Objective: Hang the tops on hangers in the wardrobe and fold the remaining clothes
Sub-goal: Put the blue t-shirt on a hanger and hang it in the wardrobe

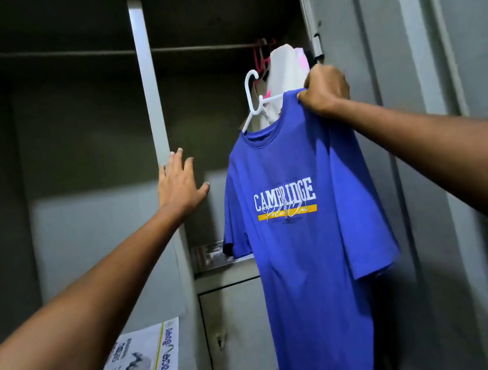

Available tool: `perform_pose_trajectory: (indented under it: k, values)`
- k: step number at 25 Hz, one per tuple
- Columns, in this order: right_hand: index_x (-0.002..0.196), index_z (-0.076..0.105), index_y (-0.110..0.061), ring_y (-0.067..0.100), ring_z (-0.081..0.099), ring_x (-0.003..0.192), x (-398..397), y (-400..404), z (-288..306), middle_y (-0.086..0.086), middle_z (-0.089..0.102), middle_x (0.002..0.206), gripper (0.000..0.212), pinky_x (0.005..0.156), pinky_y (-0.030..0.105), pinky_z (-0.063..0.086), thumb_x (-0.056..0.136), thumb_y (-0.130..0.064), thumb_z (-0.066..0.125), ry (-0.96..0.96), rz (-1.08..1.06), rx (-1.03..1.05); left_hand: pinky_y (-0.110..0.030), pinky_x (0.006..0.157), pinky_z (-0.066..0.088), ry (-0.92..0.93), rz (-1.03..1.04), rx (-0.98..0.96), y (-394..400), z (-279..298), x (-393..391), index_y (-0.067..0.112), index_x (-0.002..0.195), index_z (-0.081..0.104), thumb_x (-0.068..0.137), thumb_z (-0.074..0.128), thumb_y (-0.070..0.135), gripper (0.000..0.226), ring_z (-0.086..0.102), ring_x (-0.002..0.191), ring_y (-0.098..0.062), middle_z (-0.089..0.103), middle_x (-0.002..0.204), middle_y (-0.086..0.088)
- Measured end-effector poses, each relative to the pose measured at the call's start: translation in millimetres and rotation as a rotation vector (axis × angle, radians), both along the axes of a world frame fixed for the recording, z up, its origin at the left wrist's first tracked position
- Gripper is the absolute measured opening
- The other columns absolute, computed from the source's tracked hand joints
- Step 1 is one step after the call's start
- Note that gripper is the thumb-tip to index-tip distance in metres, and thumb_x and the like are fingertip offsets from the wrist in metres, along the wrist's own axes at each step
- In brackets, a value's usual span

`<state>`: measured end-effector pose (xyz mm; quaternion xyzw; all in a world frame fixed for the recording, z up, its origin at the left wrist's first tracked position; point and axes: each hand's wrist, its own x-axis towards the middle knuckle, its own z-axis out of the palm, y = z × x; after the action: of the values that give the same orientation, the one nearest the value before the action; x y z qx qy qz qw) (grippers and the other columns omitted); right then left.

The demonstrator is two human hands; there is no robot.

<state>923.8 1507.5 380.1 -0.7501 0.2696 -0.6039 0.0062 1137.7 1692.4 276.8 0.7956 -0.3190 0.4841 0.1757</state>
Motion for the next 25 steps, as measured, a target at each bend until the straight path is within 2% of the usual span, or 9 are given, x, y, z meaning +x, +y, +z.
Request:
perform_pose_trajectory:
  k: [5,9,14,22,25]
  values:
    - [0.106,0.058,-0.001,0.036,0.053,0.111,59,-28,48,0.016,0.05,0.126,0.022,0.08,0.033,0.043,0.086,-0.005,0.052,-0.056,0.045,-0.067,-0.04,0.117,0.004,-0.134,0.069,-0.053,-6,64,37,0.009,0.146,0.024,0.09,0.055,0.04,0.071,0.004,0.145,-0.024,0.007,0.157,-0.012]
    - [0.108,0.064,-0.003,0.035,0.055,0.11,98,-52,93,0.018,0.059,0.117,0.025,0.086,0.034,0.044,0.087,-0.006,0.05,-0.105,0.062,-0.079,-0.043,0.117,0.003,-0.275,0.167,-0.053,-16,102,70,0.011,0.147,0.023,0.091,0.052,0.042,0.071,-0.003,0.146,-0.026,0.001,0.158,-0.011]
    - [0.107,0.061,0.001,0.037,0.055,0.108,140,-70,120,0.017,0.061,0.114,0.022,0.08,0.035,0.042,0.089,-0.006,0.049,-0.073,-0.011,-0.135,-0.045,0.116,-0.001,-0.388,0.211,-0.138,-34,142,83,0.013,0.148,0.02,0.091,0.048,0.046,0.072,-0.007,0.145,-0.026,-0.004,0.158,-0.011]
    - [0.109,0.063,-0.003,0.036,0.056,0.11,175,-72,165,0.018,0.061,0.116,0.024,0.084,0.036,0.046,0.087,-0.011,0.058,-0.062,-0.003,-0.146,-0.04,0.117,-0.001,-0.464,0.245,-0.193,-40,148,92,0.01,0.149,0.017,0.089,0.048,0.048,0.077,-0.007,0.145,-0.028,-0.008,0.156,-0.019]
    - [0.11,0.063,-0.003,0.034,0.057,0.11,176,-73,183,0.018,0.06,0.118,0.027,0.085,0.035,0.046,0.085,-0.014,0.063,-0.084,0.029,-0.085,-0.038,0.117,-0.002,-0.48,0.252,-0.191,-43,147,93,0.009,0.148,0.018,0.088,0.049,0.048,0.078,-0.007,0.145,-0.03,-0.01,0.155,-0.021]
